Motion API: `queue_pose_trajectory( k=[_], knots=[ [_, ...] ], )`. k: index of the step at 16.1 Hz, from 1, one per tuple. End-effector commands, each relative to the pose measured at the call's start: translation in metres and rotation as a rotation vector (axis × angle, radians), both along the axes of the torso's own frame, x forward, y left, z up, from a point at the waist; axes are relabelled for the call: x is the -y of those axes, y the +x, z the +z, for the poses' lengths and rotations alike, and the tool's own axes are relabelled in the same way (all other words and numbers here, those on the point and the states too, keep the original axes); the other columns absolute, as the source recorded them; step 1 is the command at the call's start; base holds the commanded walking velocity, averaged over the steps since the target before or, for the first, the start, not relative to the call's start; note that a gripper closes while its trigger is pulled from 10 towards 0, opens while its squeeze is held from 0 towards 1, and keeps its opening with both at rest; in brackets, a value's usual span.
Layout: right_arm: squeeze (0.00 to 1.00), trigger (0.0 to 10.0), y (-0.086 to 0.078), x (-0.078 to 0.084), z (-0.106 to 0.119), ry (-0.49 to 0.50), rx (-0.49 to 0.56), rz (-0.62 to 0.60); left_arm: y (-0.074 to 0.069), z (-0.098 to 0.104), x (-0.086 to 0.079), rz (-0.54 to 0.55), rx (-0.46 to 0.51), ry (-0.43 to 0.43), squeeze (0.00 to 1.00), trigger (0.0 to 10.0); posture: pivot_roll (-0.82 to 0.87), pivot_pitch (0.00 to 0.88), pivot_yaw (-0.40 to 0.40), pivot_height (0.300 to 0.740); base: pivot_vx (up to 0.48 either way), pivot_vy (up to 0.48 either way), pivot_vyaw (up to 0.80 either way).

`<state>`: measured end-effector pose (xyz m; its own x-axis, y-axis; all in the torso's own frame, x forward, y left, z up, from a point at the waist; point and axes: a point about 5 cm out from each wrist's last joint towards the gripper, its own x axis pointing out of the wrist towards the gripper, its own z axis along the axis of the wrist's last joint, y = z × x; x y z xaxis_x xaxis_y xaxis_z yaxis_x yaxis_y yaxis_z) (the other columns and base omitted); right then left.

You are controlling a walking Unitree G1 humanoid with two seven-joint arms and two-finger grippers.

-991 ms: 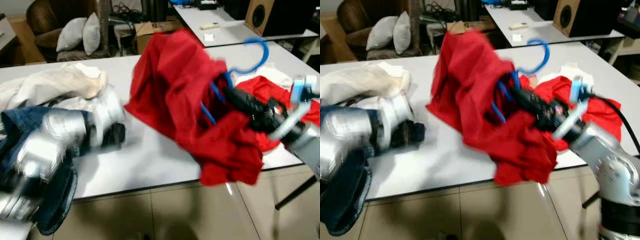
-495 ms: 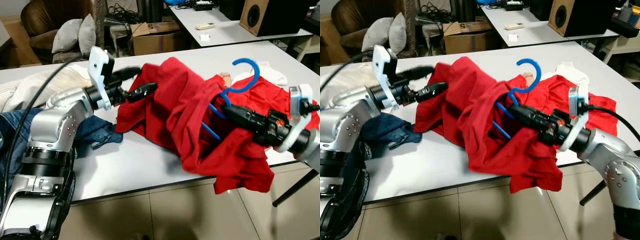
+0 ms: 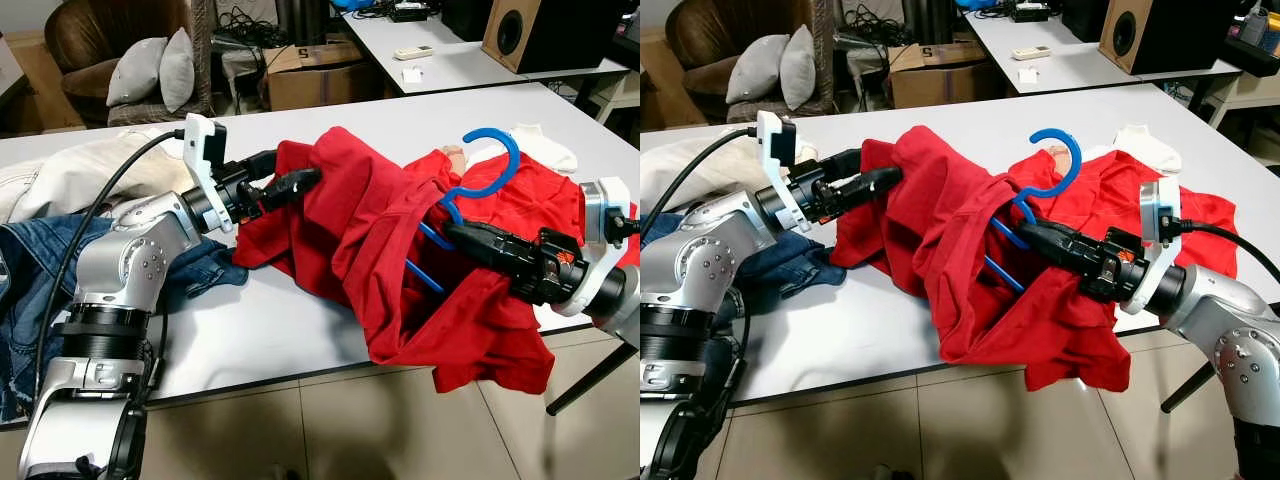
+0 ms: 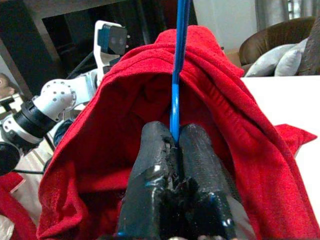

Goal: Hang hanger

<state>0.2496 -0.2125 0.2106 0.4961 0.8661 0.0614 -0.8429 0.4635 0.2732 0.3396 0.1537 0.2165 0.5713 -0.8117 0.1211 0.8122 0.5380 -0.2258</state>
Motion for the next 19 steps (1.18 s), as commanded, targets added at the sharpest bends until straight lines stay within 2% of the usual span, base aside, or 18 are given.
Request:
queue_pose_trajectory(
  k=[1, 9, 13, 15, 19],
  knots=[
    [0.00, 10.0, -0.003, -0.001, 0.008, 0.005, 0.041, 0.021, -0.002, 0.003, -0.002, -0.009, 0.006, -0.018, 0.00, 0.0, -0.11, 0.000, 0.088, 0.740, 0.000, 0.000, 0.00],
    [0.00, 10.0, -0.002, 0.000, 0.008, 0.006, 0.042, 0.025, 0.001, 0.000, -0.019, 0.085, 0.007, 0.006, 0.00, 0.0, -0.10, 0.000, 0.083, 0.740, 0.000, 0.000, 0.00],
    [0.00, 10.0, -0.001, 0.002, 0.008, 0.001, 0.043, 0.014, 0.004, -0.002, -0.027, 0.141, 0.037, 0.069, 0.00, 0.0, -0.11, 0.000, 0.082, 0.740, 0.000, 0.000, 0.00],
    [0.00, 10.0, -0.001, 0.002, 0.008, 0.001, 0.044, 0.013, 0.006, -0.001, -0.030, 0.160, 0.039, 0.061, 0.00, 0.0, -0.11, 0.000, 0.082, 0.740, 0.000, 0.000, 0.00],
    [0.00, 10.0, 0.000, 0.001, 0.009, 0.005, 0.049, 0.017, 0.005, -0.003, -0.026, 0.142, 0.039, 0.042, 0.00, 0.0, -0.10, 0.000, 0.079, 0.740, 0.000, 0.000, 0.00]
  ],
)
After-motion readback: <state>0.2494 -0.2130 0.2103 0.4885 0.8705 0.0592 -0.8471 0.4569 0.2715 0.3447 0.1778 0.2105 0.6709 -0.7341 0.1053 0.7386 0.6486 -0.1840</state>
